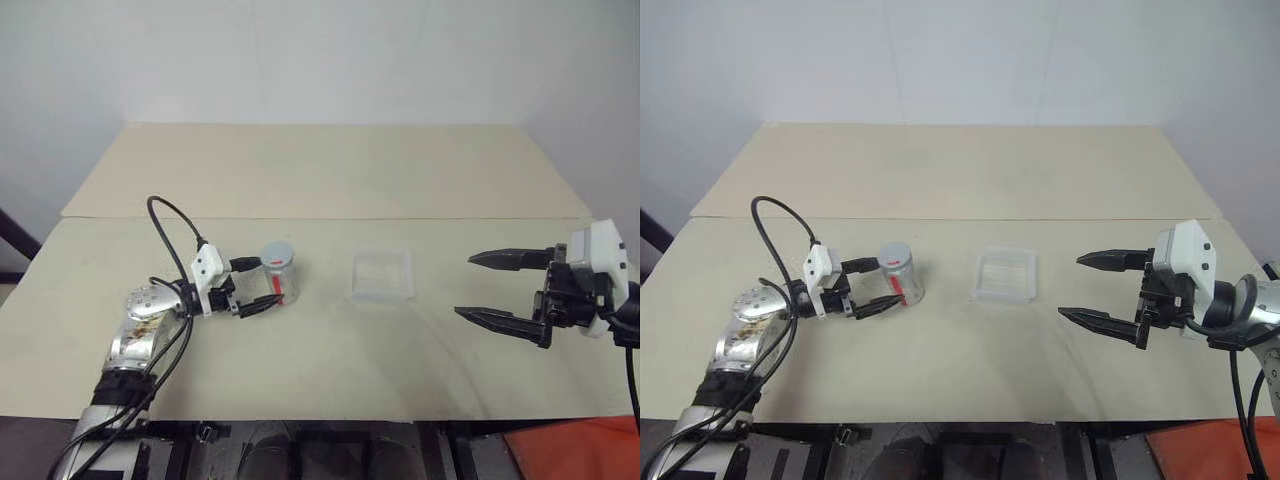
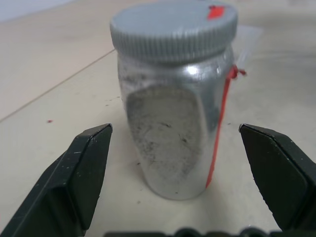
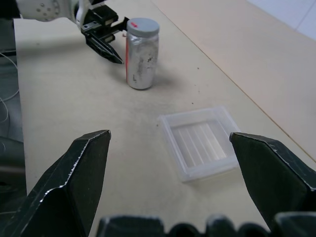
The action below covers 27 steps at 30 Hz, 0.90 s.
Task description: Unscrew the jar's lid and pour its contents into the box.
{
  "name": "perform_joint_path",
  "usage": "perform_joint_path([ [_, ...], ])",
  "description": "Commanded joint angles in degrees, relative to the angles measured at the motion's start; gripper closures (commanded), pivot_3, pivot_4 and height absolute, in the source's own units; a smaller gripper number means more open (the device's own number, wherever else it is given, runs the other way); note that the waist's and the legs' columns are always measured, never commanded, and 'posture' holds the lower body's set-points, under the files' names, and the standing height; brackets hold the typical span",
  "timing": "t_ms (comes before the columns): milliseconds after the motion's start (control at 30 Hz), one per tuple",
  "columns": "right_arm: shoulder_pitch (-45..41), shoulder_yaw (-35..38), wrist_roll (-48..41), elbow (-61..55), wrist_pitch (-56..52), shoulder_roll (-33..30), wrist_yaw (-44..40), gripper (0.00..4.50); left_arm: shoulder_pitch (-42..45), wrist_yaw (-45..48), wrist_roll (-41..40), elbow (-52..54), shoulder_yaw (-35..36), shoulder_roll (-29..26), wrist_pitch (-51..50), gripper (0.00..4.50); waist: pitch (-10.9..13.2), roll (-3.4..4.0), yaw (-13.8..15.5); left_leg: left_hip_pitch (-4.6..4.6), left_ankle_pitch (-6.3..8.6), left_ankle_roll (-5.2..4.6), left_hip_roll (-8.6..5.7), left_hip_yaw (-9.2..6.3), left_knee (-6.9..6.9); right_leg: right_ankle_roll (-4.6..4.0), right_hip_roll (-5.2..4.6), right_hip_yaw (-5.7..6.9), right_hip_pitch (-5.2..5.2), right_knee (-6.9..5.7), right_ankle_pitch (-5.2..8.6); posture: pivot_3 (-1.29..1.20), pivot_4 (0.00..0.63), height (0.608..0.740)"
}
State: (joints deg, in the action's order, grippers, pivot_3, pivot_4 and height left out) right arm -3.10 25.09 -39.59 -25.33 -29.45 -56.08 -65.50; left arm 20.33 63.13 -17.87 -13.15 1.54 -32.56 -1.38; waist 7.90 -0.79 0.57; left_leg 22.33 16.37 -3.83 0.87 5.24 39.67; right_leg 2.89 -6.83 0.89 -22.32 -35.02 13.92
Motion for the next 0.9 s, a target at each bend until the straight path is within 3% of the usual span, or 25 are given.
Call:
perform_joint_path([
  [33,-0.30,0.53,-0.81,-0.94,0.70,0.07,0.26,0.00,-2.86,-3.09,-1.10,9.48,2.52,-3.03,-5.42,0.02,0.00,0.00,-0.02,-0.01,0.00,0.00,0.00,-0.01,0.00,0.00,0.00,0.00,0.00,0.00,0.00,0.00,0.150,0.740],
  [233,0.22,0.38,-0.47,-0.83,1.09,0.39,0.16,0.00,-10.34,-13.10,-1.59,26.91,5.97,-5.22,-16.93,0.02,0.00,0.00,0.06,-0.07,0.01,0.01,0.00,-0.05,-0.09,0.00,-0.17,-0.02,0.01,0.01,0.00,0.00,0.150,0.740],
  [433,-0.87,-1.00,0.05,0.23,1.64,0.68,-0.08,0.00,-12.45,-29.36,-4.77,41.82,5.70,3.04,-33.30,0.02,0.00,0.00,0.32,-0.06,-0.02,0.07,-0.02,-0.14,-0.09,0.00,-0.27,0.04,0.08,-0.01,0.00,0.00,0.150,0.740],
  [733,-0.96,-1.29,-0.17,0.21,2.00,0.84,-0.06,0.00,-14.94,-45.80,-0.47,50.27,2.24,11.27,-42.95,0.02,0.00,0.00,0.15,-0.12,-0.15,0.28,-0.06,-0.09,-0.15,0.00,-0.16,-0.05,0.08,0.01,0.00,0.00,0.150,0.740],
  [900,-0.84,-1.13,-0.18,-0.01,1.99,0.97,0.25,0.00,-16.92,-49.36,3.01,50.83,-3.36,14.00,-41.32,0.02,0.01,-0.01,0.25,-0.10,-0.01,0.04,-0.10,-0.09,-0.15,0.00,-0.17,-0.04,0.09,0.01,0.00,0.00,0.150,0.740],
])
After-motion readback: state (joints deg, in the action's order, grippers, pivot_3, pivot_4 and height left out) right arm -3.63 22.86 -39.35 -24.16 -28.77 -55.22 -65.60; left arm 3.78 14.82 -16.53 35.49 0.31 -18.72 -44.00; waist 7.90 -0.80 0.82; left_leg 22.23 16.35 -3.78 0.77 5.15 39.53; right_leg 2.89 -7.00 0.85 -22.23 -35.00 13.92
